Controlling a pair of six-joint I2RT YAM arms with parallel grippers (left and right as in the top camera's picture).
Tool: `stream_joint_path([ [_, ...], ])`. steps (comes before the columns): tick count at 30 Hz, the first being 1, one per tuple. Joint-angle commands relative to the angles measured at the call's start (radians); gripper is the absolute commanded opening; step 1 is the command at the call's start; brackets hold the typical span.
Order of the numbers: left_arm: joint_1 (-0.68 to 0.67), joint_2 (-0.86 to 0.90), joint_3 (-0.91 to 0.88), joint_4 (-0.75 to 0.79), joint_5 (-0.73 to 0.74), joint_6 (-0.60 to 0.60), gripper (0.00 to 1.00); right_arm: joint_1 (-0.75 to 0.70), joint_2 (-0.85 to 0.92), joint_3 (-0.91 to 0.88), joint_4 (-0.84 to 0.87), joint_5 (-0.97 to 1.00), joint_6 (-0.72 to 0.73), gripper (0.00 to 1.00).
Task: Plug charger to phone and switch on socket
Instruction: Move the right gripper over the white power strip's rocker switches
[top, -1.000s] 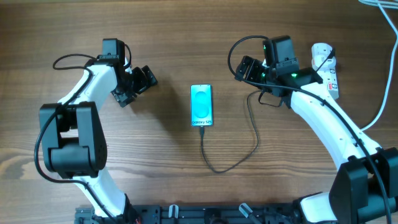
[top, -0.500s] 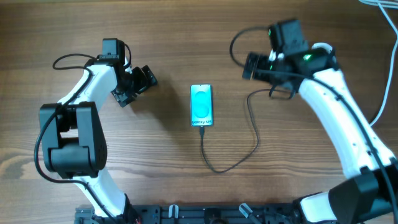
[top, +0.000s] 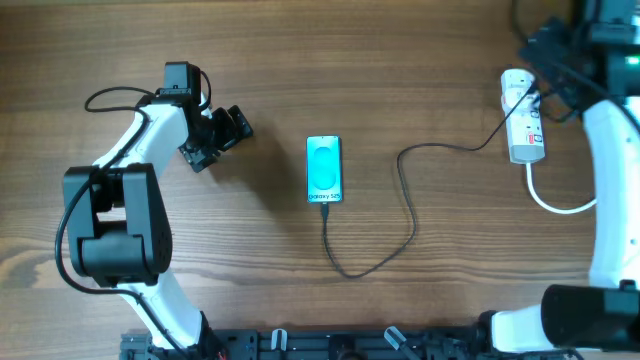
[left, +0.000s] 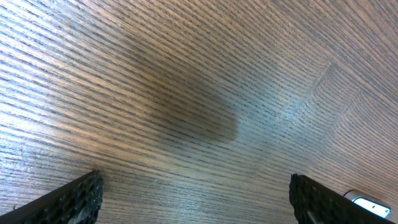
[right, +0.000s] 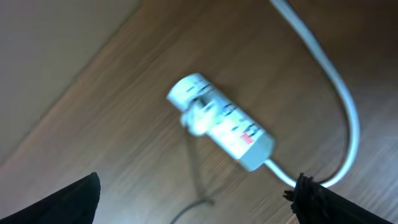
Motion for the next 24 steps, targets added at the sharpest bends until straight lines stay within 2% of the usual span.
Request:
stream_joint_path([
  [1,0.000,0.031,-0.030,-0.010,-0.027,0.005,1.00,-0.087,0.063,0.015,-0.017,0.019,0.076,1.00],
  [11,0.000,0.031,-0.030,-0.010,-0.027,0.005,1.00,-0.244,0.276,0.015,-0.065,-0.002,0.109,1.00],
  [17,0.000,0.031,-0.030,-0.010,-0.028,0.005,1.00,-0.299,0.339,0.003,-0.063,-0.053,0.123,1.00],
  [24,0.000,0.031,-0.031,-0.010,-0.027,0.005,1.00,-0.298,0.373,-0.097,0.061,-0.055,0.081,1.00],
])
